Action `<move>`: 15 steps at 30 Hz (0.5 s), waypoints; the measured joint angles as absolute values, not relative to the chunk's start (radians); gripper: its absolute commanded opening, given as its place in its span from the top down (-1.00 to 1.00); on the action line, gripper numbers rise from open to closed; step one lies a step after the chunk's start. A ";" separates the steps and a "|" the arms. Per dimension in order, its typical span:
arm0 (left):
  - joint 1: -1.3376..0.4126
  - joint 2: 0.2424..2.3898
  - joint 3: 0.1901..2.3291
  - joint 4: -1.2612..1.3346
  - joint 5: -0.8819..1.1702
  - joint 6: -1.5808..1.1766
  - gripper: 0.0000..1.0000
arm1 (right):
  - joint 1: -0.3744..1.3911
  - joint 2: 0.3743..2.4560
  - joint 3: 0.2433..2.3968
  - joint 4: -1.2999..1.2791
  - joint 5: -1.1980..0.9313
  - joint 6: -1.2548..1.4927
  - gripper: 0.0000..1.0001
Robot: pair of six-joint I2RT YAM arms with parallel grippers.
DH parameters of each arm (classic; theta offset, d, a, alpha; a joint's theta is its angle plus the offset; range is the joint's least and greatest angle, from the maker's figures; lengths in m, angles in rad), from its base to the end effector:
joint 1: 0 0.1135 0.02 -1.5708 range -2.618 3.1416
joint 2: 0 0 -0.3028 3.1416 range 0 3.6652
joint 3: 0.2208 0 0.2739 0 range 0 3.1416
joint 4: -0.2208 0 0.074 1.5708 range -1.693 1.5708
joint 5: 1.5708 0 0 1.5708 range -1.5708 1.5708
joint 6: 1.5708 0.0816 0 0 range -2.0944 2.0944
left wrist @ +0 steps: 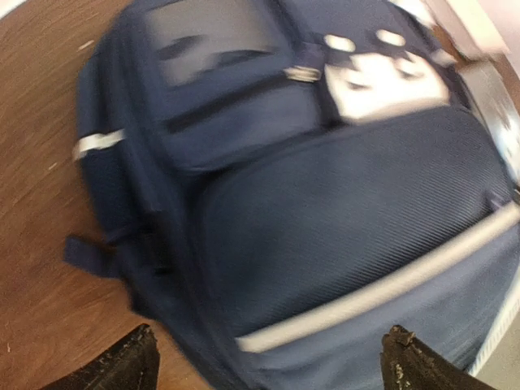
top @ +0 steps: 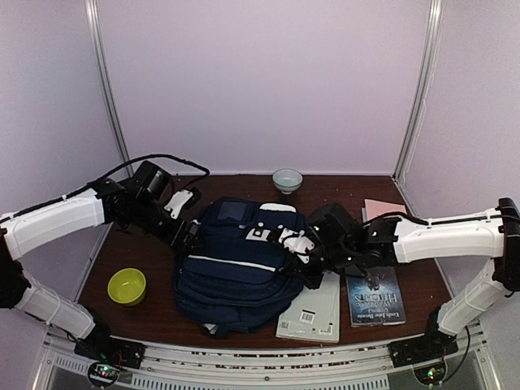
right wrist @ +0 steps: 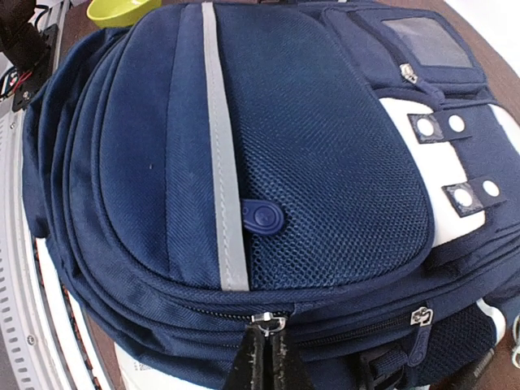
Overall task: Pack the student bag
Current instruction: Pick up the student bag from the upper front pocket.
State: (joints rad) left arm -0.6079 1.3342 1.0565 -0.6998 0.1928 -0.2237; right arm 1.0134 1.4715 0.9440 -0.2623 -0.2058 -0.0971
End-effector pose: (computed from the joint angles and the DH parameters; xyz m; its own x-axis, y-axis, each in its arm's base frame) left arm 0.2444 -0.1891 0.2645 -0.8075 0.2966 -0.5099 0.4814 0.8309 -0.2789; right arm 0.1760 0.3138 0.2228 -0.2860 -0.6382 -0.7147 -0.9390 0.3355 0.0762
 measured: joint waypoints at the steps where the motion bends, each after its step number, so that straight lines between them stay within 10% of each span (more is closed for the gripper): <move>1: -0.564 1.352 1.062 -0.696 0.205 -0.239 -0.96 | 1.011 1.454 0.945 -0.268 -0.198 -0.097 1.00; 15: -0.496 1.478 0.934 -0.547 0.310 -0.324 -0.85 | 0.992 1.427 1.147 -0.463 -0.031 -0.101 1.00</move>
